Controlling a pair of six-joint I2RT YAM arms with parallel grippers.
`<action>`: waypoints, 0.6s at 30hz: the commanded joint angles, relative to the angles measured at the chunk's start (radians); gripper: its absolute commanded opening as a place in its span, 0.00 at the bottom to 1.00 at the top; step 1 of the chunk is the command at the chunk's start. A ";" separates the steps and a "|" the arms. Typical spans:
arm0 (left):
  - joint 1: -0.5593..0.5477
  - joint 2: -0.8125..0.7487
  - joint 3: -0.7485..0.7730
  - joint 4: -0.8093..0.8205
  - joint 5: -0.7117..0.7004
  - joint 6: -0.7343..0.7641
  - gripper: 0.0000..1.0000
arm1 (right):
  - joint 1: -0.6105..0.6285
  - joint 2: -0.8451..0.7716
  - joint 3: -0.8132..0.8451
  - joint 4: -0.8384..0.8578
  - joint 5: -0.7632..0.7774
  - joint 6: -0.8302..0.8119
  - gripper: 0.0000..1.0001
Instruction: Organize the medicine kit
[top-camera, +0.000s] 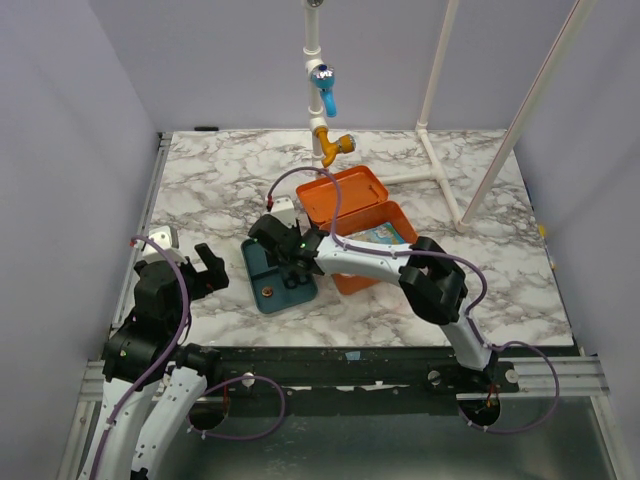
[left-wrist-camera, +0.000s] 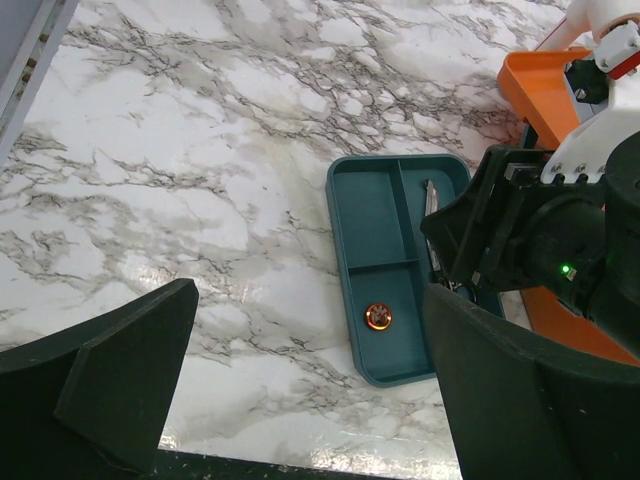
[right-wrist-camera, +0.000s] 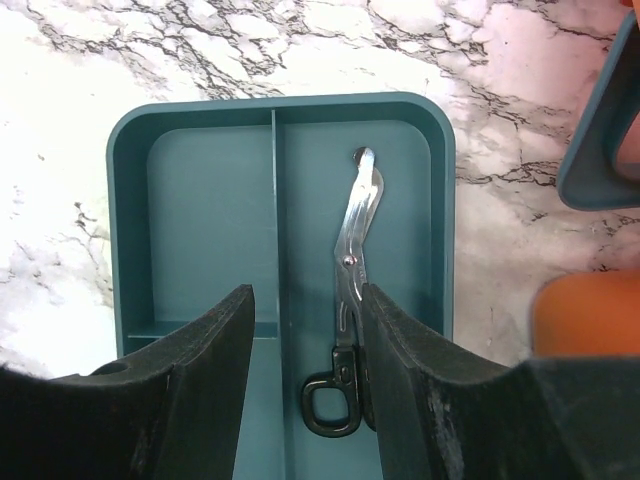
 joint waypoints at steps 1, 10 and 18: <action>0.005 -0.006 -0.014 0.026 -0.010 0.012 0.98 | -0.002 0.020 0.041 -0.010 -0.030 -0.009 0.51; 0.005 -0.004 -0.015 0.028 -0.008 0.014 0.98 | -0.008 0.074 0.079 -0.007 -0.106 0.008 0.50; 0.005 -0.002 -0.017 0.029 -0.006 0.015 0.98 | -0.008 0.112 0.096 -0.009 -0.084 0.007 0.44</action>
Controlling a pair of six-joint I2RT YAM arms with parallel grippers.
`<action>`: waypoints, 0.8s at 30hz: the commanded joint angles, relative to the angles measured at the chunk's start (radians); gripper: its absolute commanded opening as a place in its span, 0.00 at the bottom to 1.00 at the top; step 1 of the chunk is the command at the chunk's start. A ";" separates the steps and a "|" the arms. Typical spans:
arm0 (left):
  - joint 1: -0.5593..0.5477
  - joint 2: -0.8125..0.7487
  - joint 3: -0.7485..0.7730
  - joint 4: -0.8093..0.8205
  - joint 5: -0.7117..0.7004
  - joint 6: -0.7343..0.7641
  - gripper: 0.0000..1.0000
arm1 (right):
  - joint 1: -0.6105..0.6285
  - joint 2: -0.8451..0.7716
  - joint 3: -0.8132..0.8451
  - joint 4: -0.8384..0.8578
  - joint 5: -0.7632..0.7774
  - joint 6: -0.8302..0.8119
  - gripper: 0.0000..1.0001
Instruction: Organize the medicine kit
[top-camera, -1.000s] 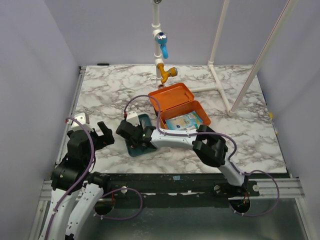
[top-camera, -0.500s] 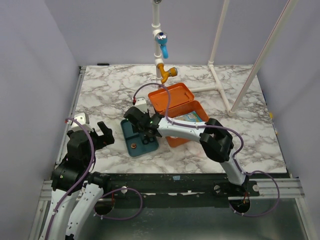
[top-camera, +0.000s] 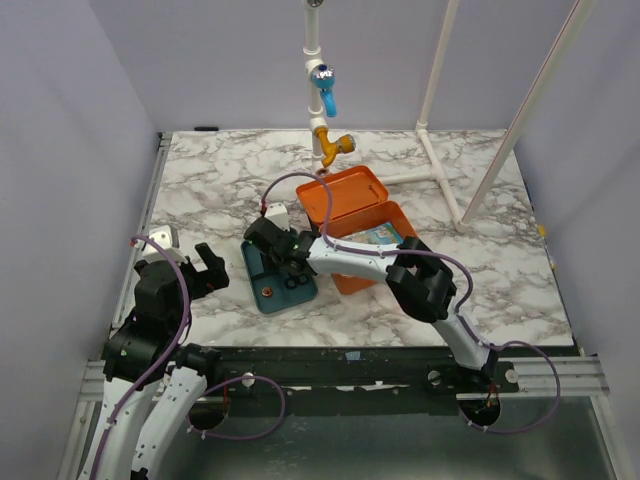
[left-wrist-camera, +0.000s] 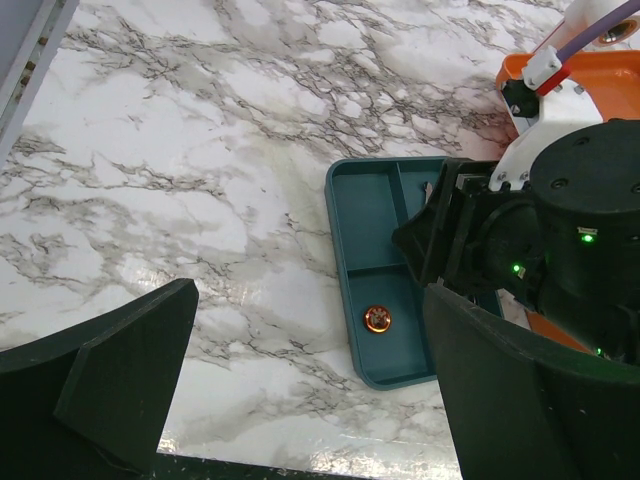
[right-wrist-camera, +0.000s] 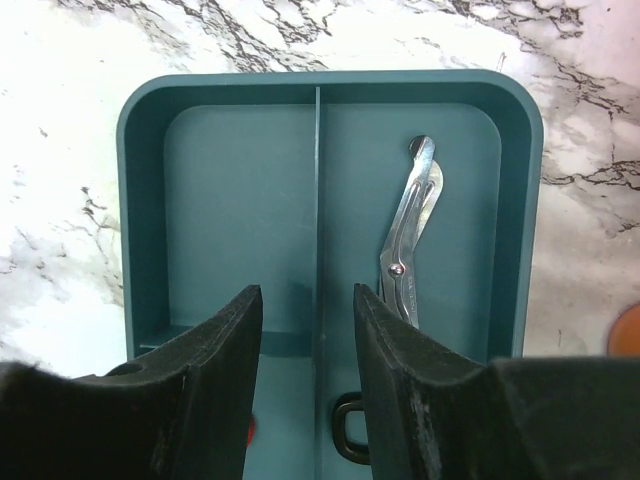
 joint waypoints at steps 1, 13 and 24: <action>0.005 -0.002 -0.011 0.016 -0.004 0.015 0.98 | -0.004 0.040 0.040 -0.012 0.000 0.002 0.43; 0.005 -0.004 -0.013 0.019 -0.002 0.015 0.98 | -0.005 0.079 0.034 -0.025 -0.034 0.010 0.31; 0.005 0.004 -0.014 0.022 0.007 0.020 0.99 | -0.003 0.090 0.012 -0.048 -0.059 -0.003 0.04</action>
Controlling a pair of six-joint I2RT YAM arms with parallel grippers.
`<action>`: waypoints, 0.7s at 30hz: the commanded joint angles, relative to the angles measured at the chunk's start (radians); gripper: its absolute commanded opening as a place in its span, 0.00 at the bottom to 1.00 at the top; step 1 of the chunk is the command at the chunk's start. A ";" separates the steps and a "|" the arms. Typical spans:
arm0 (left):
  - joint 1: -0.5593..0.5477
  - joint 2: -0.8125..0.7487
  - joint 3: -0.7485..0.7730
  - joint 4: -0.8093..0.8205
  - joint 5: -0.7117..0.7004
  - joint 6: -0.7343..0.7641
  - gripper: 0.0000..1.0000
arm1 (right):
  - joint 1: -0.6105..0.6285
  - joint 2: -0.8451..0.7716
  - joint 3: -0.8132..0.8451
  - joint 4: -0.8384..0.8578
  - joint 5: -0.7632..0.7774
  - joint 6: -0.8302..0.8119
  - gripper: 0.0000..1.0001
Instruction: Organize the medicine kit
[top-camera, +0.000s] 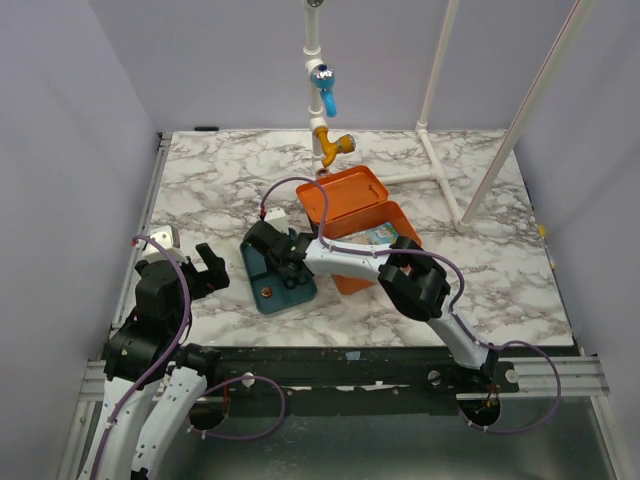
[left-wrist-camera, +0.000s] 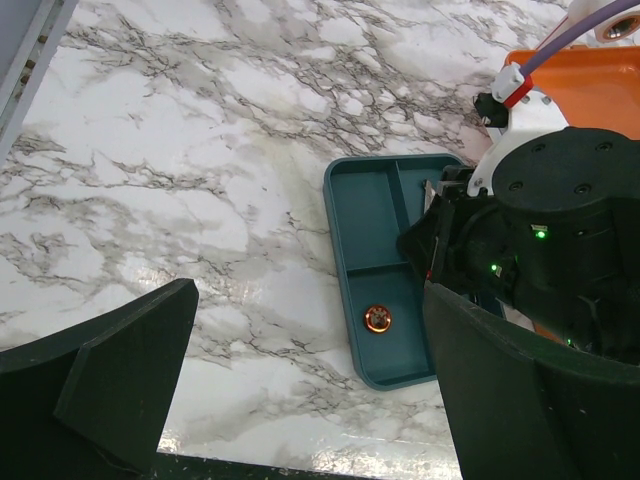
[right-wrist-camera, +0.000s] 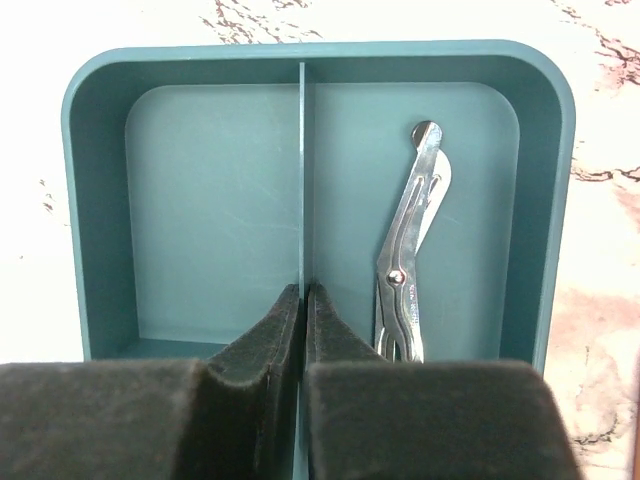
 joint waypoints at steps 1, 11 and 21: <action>0.005 0.003 -0.008 0.022 0.007 0.016 0.98 | 0.000 0.031 -0.005 -0.044 -0.042 -0.007 0.01; 0.005 0.003 -0.007 0.020 -0.002 0.015 0.98 | 0.005 -0.057 -0.030 0.006 -0.112 -0.029 0.01; 0.005 -0.010 -0.001 0.003 -0.040 0.002 0.99 | 0.043 -0.177 -0.035 -0.011 -0.142 -0.046 0.01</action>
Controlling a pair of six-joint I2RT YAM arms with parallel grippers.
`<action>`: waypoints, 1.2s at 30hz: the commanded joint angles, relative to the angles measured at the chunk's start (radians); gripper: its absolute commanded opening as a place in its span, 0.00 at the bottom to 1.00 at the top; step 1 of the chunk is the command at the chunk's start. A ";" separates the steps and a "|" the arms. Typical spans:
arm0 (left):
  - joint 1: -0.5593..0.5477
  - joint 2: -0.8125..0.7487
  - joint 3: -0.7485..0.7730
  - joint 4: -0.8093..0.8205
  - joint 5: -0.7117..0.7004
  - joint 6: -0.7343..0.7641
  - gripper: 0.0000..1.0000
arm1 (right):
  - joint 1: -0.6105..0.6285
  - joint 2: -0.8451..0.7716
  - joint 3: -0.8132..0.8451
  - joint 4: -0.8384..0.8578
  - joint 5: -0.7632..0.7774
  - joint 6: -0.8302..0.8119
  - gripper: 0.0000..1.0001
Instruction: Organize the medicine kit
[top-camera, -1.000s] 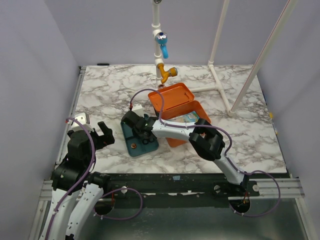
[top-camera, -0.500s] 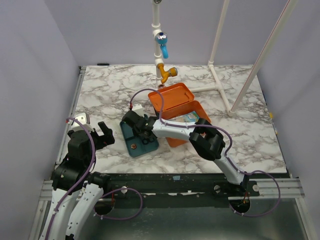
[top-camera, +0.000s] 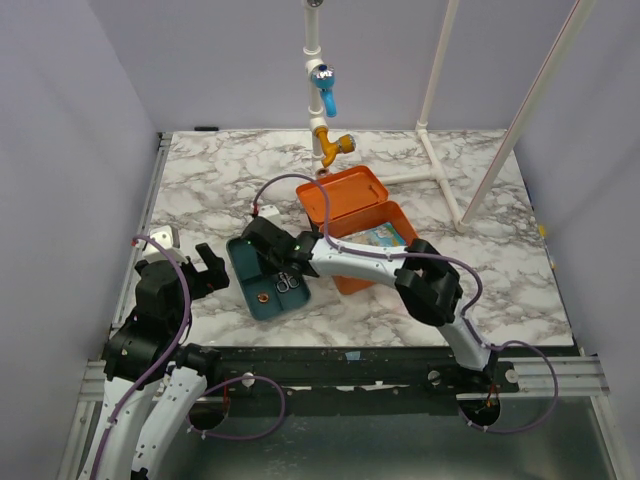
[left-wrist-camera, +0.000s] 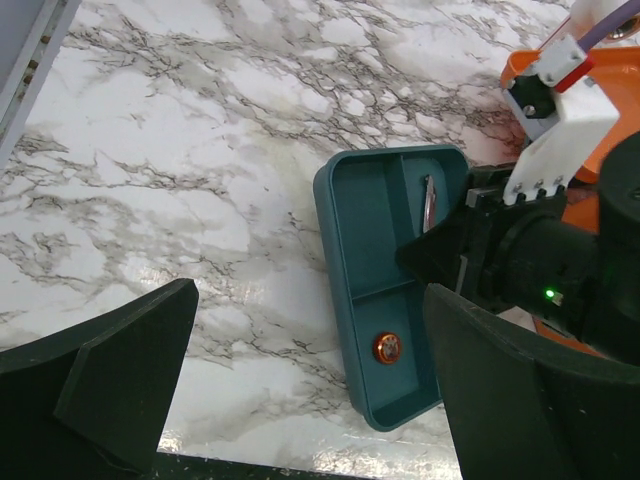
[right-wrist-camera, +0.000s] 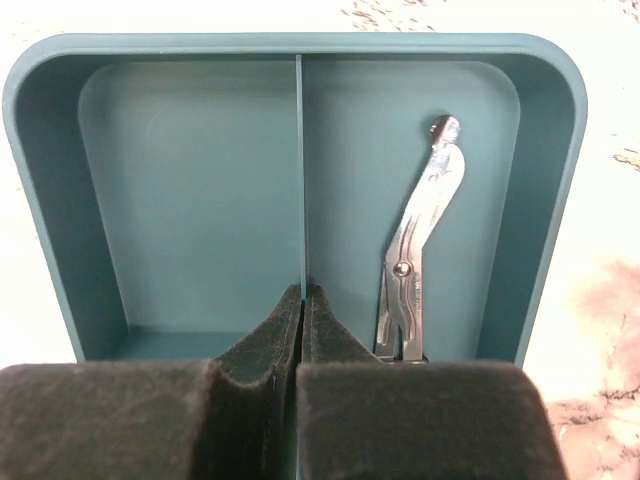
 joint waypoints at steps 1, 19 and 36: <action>0.005 -0.012 -0.001 0.002 -0.043 -0.001 0.98 | 0.025 -0.102 -0.015 -0.017 -0.037 -0.017 0.01; 0.009 -0.038 0.004 -0.021 -0.101 -0.027 0.98 | 0.052 -0.174 -0.027 -0.076 -0.054 -0.037 0.01; 0.008 -0.030 -0.001 -0.009 -0.079 -0.016 0.98 | 0.053 -0.027 -0.017 -0.124 -0.062 -0.061 0.01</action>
